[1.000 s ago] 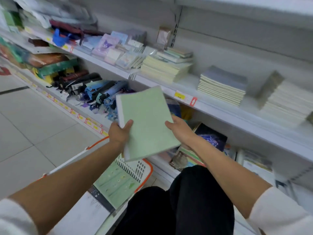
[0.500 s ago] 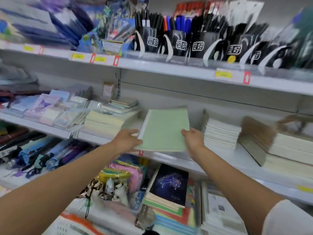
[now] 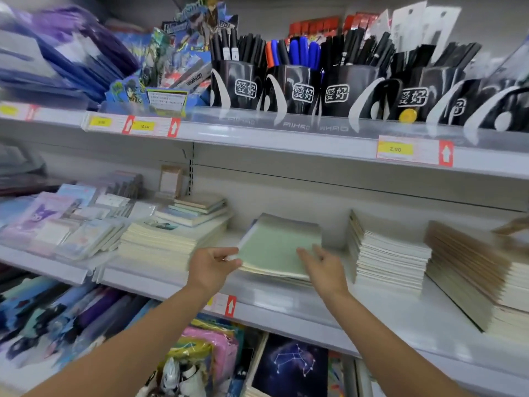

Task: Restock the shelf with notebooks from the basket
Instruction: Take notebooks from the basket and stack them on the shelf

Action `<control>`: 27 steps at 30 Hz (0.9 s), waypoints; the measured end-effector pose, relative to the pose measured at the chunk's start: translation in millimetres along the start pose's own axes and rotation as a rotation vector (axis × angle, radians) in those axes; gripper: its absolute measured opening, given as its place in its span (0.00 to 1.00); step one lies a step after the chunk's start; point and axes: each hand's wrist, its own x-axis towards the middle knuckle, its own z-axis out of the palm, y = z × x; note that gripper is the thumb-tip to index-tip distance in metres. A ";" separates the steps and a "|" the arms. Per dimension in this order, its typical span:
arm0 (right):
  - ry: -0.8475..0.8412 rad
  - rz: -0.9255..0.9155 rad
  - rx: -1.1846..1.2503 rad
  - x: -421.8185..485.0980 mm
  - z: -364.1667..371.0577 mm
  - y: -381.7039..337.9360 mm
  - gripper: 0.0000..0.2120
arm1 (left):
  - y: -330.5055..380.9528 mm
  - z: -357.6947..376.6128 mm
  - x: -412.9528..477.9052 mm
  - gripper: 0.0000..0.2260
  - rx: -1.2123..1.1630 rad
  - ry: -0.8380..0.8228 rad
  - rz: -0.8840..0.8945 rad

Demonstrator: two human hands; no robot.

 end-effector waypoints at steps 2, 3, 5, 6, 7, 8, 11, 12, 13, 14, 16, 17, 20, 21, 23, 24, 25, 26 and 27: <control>-0.116 -0.108 -0.178 1.6 -3.5 13.5 0.46 | -4.8 1.9 10.2 0.13 0.006 0.026 0.017; -0.142 -0.149 -0.247 3.7 -6.0 18.4 0.52 | -8.0 1.4 14.8 0.13 0.022 0.024 0.033; -0.172 -0.208 -0.337 10.7 -10.6 25.6 0.57 | -13.6 0.2 23.1 0.15 0.068 0.019 0.084; -0.178 -0.232 -0.369 15.6 -11.0 28.0 0.58 | -16.1 0.5 27.2 0.16 0.088 0.024 0.108; -0.173 -0.243 -0.365 20.6 -10.6 28.8 0.59 | -17.7 1.4 31.1 0.18 0.105 0.038 0.120; -0.162 -0.237 -0.337 24.8 -9.0 28.3 0.59 | -18.9 3.0 35.6 0.19 0.116 0.056 0.123; -0.131 -0.211 -0.267 34.6 -2.6 27.9 0.58 | -19.7 11.9 47.9 0.18 0.100 0.087 0.113; -0.111 -0.206 -0.276 37.6 -1.9 26.7 0.55 | -20.5 15.7 51.6 0.17 0.088 0.096 0.106; -0.079 -0.194 -0.289 41.0 -1.9 25.6 0.50 | -20.5 18.9 53.9 0.15 0.087 0.107 0.104; -0.042 -0.193 -0.302 44.2 -3.1 24.6 0.45 | -20.5 22.3 56.0 0.15 0.084 0.117 0.103; 0.015 -0.218 -0.326 49.7 -5.8 21.4 0.39 | -23.8 26.7 61.5 0.16 0.059 0.132 0.112; 0.022 -0.225 -0.332 52.7 -7.0 20.8 0.38 | -25.7 28.2 64.6 0.16 0.047 0.130 0.117; -0.001 -0.214 -0.317 60.0 -9.1 24.7 0.34 | -30.2 32.0 72.6 0.16 0.039 0.112 0.108; -0.003 -0.213 -0.302 61.6 -9.5 26.1 0.32 | -30.7 32.6 74.0 0.17 0.027 0.099 0.108; -0.013 -0.213 -0.281 63.5 -10.2 29.1 0.31 | -33.5 32.9 75.1 0.18 -0.011 0.074 0.126; -0.015 -0.210 -0.272 63.4 -9.6 29.8 0.31 | -35.6 32.6 75.4 0.19 -0.027 0.064 0.138; -0.013 -0.209 -0.256 62.6 -8.7 30.0 0.31 | -38.0 31.9 74.8 0.20 -0.022 0.053 0.157; -0.007 -0.210 -0.239 62.2 -7.3 31.3 0.32 | -40.7 31.5 74.8 0.22 -0.002 0.041 0.170; 0.002 -0.220 -0.227 61.1 -5.7 32.9 0.35 | -42.4 31.0 74.7 0.22 0.015 0.025 0.182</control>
